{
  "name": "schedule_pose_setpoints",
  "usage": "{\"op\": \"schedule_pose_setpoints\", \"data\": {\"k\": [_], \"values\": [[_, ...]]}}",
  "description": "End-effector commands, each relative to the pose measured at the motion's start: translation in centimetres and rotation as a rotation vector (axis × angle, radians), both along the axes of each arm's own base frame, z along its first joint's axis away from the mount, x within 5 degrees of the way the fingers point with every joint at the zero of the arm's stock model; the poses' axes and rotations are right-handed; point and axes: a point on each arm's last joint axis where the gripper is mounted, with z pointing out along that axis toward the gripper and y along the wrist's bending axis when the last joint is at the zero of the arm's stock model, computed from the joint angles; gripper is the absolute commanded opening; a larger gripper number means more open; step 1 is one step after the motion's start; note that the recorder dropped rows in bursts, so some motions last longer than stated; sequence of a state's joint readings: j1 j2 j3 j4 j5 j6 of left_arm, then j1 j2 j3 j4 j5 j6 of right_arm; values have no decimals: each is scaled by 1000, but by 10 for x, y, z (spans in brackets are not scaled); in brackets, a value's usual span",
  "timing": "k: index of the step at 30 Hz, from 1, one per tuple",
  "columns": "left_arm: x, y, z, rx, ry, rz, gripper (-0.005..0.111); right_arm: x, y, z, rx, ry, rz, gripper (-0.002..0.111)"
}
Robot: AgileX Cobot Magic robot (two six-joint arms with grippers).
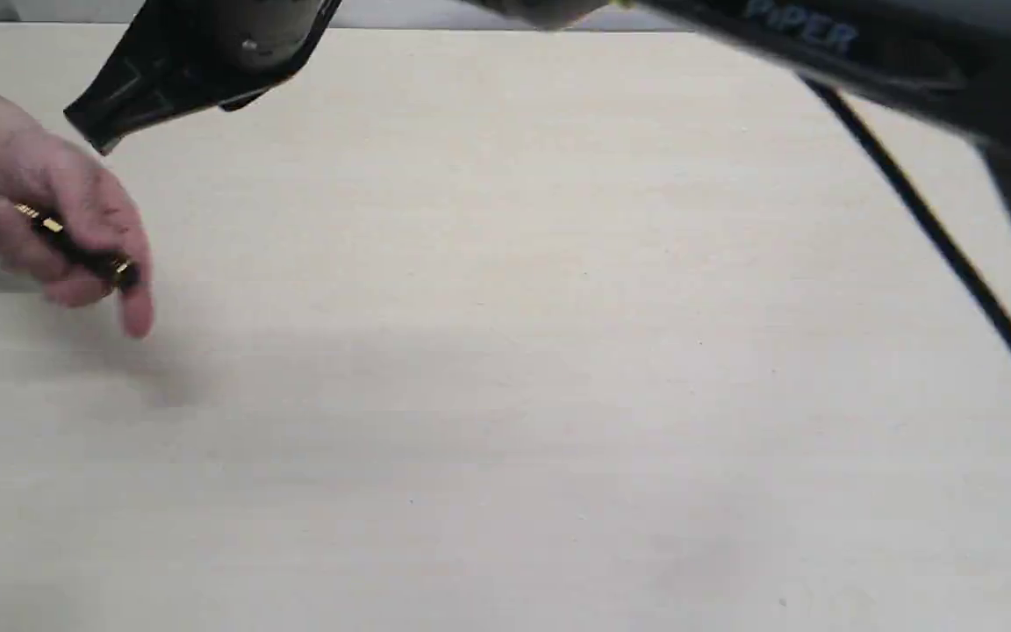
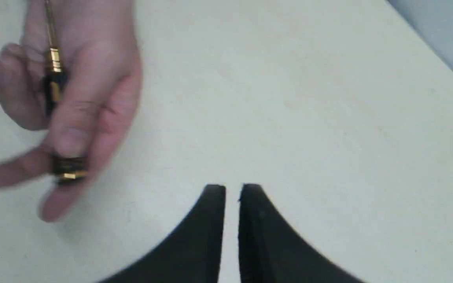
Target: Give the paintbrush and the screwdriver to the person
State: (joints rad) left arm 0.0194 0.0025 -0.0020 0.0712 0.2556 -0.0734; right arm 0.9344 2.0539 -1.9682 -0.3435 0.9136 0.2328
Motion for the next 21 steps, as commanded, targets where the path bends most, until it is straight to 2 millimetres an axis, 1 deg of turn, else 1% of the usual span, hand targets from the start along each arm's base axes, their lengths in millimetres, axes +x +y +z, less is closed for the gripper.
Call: {"op": "schedule_pose_setpoints", "data": {"k": [1, 5, 7, 9, 11, 14, 17, 19, 20, 21], "values": [[0, -1, 0, -4, -7, -9, 0, -9, -10, 21, 57, -10, -4, 4], [0, -1, 0, -4, -7, -9, 0, -27, -19, 36, 125, -62, 49, 4], [0, -1, 0, -4, -7, -9, 0, -36, -25, 39, 149, -81, 71, 4], [0, -1, 0, -4, -7, -9, 0, -47, -37, 40, 189, -82, 90, 4], [0, -1, 0, -4, -7, -9, 0, -58, -50, 36, 205, -80, 106, 4], [0, -1, 0, -4, -7, -9, 0, -78, -75, 34, 228, -60, 108, 4], [0, -1, 0, -6, -4, -9, 0, -96, -100, 41, 234, -51, 101, 4], [0, -1, 0, -6, -6, -9, 0, -113, -121, 47, 240, -2, 77, 4], [0, -1, 0, -6, -6, -9, 0, -118, -127, 47, 229, 30, 63, 4], [0, -1, 0, -6, -6, -9, 0, -127, -139, 51, 221, 56, 52, 4]]}}
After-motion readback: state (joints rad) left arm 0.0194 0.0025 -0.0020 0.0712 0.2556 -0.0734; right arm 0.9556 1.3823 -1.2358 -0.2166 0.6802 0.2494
